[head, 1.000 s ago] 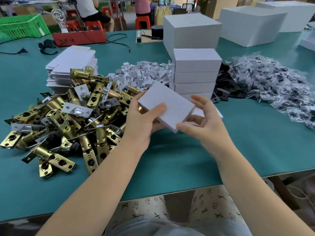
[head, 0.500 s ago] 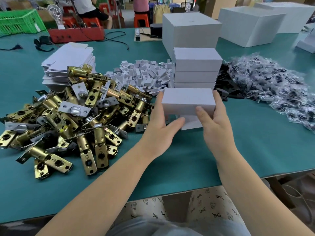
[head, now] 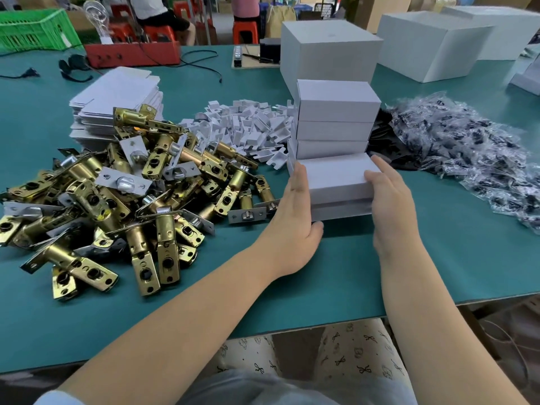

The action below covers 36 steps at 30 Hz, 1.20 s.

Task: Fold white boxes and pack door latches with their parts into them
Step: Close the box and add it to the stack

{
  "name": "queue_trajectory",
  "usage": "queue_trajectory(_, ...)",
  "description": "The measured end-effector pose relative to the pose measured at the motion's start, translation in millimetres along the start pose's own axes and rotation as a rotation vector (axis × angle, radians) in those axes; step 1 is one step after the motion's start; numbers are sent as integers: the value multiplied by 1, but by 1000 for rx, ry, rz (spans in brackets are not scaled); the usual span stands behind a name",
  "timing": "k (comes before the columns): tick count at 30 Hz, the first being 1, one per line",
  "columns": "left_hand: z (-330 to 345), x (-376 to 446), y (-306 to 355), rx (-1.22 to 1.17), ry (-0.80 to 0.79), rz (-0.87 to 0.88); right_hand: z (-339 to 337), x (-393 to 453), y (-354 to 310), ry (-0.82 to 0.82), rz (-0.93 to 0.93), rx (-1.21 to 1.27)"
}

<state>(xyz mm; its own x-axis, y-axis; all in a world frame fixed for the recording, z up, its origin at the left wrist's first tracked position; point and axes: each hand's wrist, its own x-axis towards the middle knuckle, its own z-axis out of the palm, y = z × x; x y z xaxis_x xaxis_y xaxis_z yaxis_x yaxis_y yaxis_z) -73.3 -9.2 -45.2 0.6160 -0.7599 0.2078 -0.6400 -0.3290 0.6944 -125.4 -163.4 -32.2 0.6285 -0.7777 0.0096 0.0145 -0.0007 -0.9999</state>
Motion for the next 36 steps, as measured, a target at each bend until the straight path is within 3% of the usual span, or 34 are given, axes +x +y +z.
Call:
queue_trajectory(5, 5, 5, -2, 186, 27, 25, 1, 6, -2, 15, 120, 83)
queue_trajectory(14, 0, 6, -4, 176, 253, -15, 2, 2, -5, 2, 150, 42)
queue_trajectory(28, -5, 2, -1, 66, 317, -71, 5, 0, -6, -21, 128, -33)
queue_trajectory(36, -3, 2, -4, 135, 289, -65, 6, 2, -2, -8, 109, -43)
